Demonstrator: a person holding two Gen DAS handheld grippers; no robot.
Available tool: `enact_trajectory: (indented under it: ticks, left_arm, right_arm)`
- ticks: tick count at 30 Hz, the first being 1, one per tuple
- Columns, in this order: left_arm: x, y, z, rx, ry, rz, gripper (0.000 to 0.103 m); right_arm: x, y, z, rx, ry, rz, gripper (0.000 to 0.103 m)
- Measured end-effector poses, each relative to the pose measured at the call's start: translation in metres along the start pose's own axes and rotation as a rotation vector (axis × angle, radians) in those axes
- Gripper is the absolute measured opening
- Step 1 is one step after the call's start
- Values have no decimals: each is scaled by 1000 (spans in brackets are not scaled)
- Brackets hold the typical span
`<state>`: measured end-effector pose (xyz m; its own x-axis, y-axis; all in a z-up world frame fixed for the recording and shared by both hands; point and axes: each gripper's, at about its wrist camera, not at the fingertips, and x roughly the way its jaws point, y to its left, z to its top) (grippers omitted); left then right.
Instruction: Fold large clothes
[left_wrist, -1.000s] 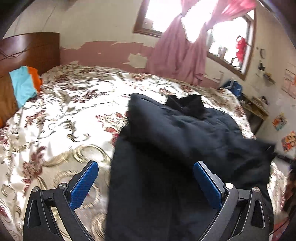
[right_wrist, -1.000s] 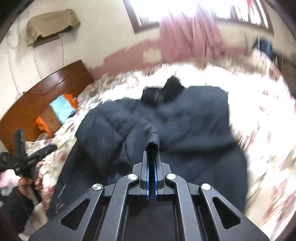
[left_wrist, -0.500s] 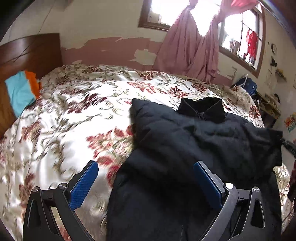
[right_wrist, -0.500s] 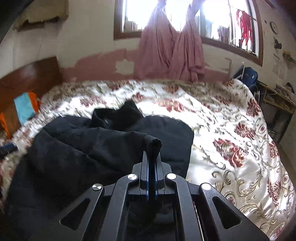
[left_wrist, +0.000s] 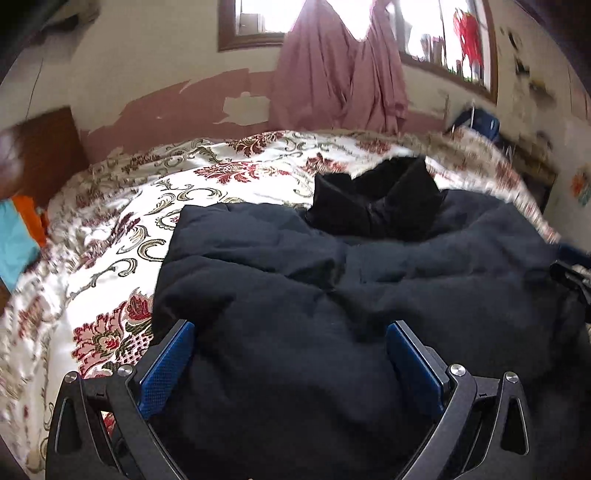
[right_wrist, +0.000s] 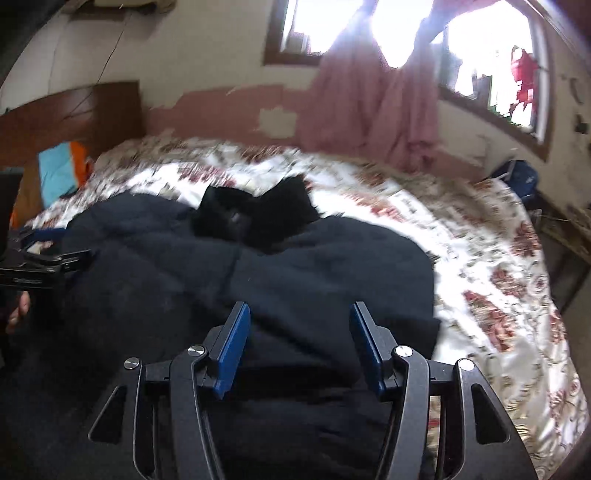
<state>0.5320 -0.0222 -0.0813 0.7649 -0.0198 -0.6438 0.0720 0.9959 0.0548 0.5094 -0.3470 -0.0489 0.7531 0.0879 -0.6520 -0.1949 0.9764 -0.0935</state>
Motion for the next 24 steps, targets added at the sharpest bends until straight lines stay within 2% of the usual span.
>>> enact_trajectory:
  ticks: [2, 4, 10, 19, 22, 24]
  left_arm:
    - [8, -9, -7, 64, 6, 48, 103]
    - [11, -12, -12, 82, 0, 58, 103]
    - [28, -18, -15, 107, 53, 80, 103]
    - [40, -34, -24, 177, 42, 176, 103]
    - [36, -32, -22, 168, 39, 157, 103]
    - [28, -23, -18, 140, 43, 99, 103]
  right_arm:
    - [17, 2, -10, -11, 46, -6, 51]
    - [29, -1, -16, 16, 73, 18, 51]
    - [43, 8, -26, -23, 96, -10, 51]
    - [57, 18, -31, -73, 141, -61, 51]
    - [50, 12, -30, -52, 131, -31, 52]
    - [41, 4, -25, -22, 125, 38, 60]
